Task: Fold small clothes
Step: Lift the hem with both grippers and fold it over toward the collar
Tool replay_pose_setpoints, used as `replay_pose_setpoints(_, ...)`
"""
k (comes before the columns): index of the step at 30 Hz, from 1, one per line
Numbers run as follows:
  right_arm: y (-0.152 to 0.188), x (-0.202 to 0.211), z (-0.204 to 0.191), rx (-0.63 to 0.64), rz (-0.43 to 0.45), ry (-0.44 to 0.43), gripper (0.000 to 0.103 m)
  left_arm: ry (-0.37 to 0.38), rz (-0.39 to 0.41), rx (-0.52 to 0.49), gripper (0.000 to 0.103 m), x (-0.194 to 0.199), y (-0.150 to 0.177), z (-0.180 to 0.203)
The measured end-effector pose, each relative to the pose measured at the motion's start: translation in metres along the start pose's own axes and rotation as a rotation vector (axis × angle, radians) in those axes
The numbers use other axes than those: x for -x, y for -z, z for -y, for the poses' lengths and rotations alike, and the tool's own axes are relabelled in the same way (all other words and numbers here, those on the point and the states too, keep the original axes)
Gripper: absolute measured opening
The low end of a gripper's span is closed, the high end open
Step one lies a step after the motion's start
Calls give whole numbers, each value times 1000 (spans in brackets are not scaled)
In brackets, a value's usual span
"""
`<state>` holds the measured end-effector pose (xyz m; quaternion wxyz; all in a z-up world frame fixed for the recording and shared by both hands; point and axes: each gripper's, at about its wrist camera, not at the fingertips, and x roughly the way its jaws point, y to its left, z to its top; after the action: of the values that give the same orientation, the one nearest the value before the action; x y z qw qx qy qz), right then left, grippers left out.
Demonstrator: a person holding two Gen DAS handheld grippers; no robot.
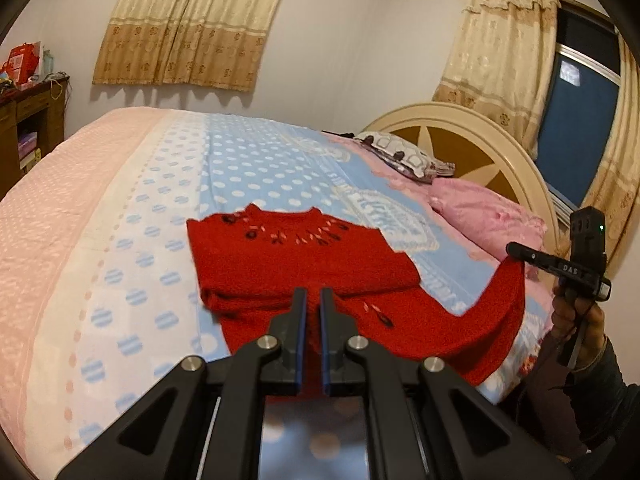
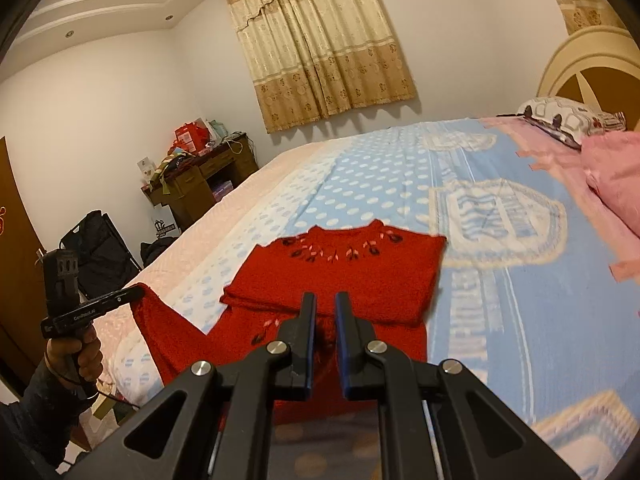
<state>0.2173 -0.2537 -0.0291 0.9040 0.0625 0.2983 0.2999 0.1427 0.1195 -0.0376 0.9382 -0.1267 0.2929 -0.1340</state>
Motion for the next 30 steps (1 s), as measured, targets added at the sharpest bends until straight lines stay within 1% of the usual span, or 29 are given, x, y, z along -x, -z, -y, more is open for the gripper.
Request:
replay_pose_setpoints(7, -45, -38, 21, -36, -9, -4, 9, -33, -6, 15, 6, -34, -40, -25)
replay_pose_setpoints(8, -50, -47, 24, -36, -19, 1, 9, -35, -17, 17, 6, -43, -46, -30)
replay_pose_setpoints(10, -56, -67, 27, -15, -75, -5, 9, -47, -30, 29, 6, -56, -49, -38)
replay_pose_setpoints(11, -55, -73, 28, 0, -86, 15, 9, -42, -43, 38, 6, -63, -49, -42)
replay_pose_setpoints(12, -51, -77, 26, 19, -92, 10, 10, -42, -56, 43, 6, -69, -47, -45)
replay_pose_setpoints(13, -46, -79, 21, 50, -106, -19, 10, -44, -65, 45, 6, -73, -45, -47)
replay_pose_setpoints(14, -36, -82, 14, 100, -141, -49, 10, -44, -80, 49, 6, -78, -41, -49)
replay_pose_setpoints(16, -7, -90, -4, 211, -246, -46, 11, -41, -97, 54, 6, -83, -35, -53)
replay_pose_setpoints(17, 3, -93, -9, 240, -284, -56, 12, -47, -109, 59, 6, -86, -30, -56)
replay_pose_setpoints(18, 17, -96, -15, 279, -332, -63, 16, -49, -119, 66, 6, -88, -28, -58)
replay_pose_setpoints(20, 39, -96, -25, 333, -385, -103, 55, -57, -136, 82, 6, -91, -22, -63)
replay_pose_setpoints(21, 46, -96, -28, 347, -405, -122, 88, -66, -140, 86, 6, -91, -20, -65)
replay_pose_setpoints(22, 52, -93, -31, 349, -410, -142, 91, -71, -143, 86, 6, -91, -19, -66)
replay_pose_setpoints(23, 55, -90, -32, 345, -407, -148, 91, -70, -145, 85, 6, -90, -17, -66)
replay_pose_setpoints(25, 60, -82, -36, 360, -379, -130, 91, -69, -147, 84, 6, -89, -15, -65)
replay_pose_setpoints(26, 62, -76, -40, 382, -366, -162, 91, -69, -148, 82, 6, -87, -15, -65)
replay_pose_setpoints(27, 64, -69, -44, 411, -345, -168, 91, -70, -147, 79, 6, -86, -14, -64)
replay_pose_setpoints(28, 65, -63, -48, 444, -326, -136, 91, -71, -144, 75, 6, -83, -14, -64)
replay_pose_setpoints(30, 75, -51, -57, 575, -285, -54, 91, -75, -143, 77, 6, -82, -14, -66)
